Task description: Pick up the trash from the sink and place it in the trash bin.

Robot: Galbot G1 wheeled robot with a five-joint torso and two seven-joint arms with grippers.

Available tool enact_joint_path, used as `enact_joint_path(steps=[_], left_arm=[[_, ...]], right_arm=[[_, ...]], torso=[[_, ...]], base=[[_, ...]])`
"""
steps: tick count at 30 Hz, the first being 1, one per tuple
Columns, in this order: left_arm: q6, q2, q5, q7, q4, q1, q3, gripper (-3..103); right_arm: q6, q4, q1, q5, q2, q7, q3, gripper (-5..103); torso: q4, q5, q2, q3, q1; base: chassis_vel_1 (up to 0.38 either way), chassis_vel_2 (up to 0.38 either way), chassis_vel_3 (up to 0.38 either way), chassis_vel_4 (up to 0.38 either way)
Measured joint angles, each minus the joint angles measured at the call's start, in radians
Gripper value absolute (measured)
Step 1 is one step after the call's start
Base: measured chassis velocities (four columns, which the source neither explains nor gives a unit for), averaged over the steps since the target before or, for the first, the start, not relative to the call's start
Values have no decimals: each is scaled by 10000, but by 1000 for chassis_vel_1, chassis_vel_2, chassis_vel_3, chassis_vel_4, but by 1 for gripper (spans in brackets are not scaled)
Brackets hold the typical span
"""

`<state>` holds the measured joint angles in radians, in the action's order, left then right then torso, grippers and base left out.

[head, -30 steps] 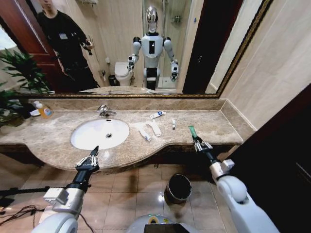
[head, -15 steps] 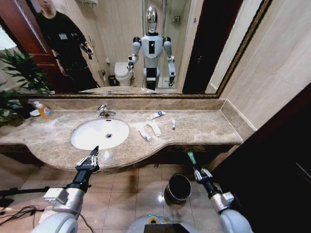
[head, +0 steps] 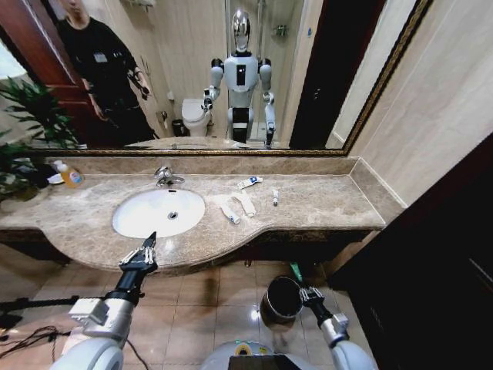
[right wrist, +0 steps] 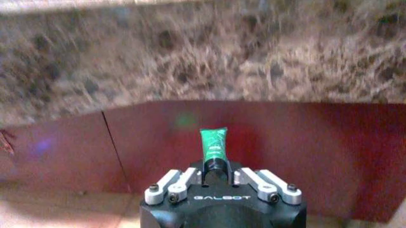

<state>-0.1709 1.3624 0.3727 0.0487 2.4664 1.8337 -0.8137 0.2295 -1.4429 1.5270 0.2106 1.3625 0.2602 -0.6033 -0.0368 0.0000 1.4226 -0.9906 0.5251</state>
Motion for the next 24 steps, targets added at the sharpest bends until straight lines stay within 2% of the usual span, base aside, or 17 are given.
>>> enact_joint_path(steps=[11,14,24], left_arm=[[0,0,0,0,0,0,0,0],[0,0,0,0,0,0,0,0],[0,0,0,0,0,0,0,0]], right_arm=[[30,2083,-819,130,97,-76,29,21],[298,2922,-1179,-67,178,-212,0,21],[501,3852,-1548,-106,353,-71,30,21]], torso=[[0,-1,0,0,0],[0,0,0,0,0],[1,0,0,0,0]], base=[[0,0,0,0],[0,0,0,0],[0,0,0,0]])
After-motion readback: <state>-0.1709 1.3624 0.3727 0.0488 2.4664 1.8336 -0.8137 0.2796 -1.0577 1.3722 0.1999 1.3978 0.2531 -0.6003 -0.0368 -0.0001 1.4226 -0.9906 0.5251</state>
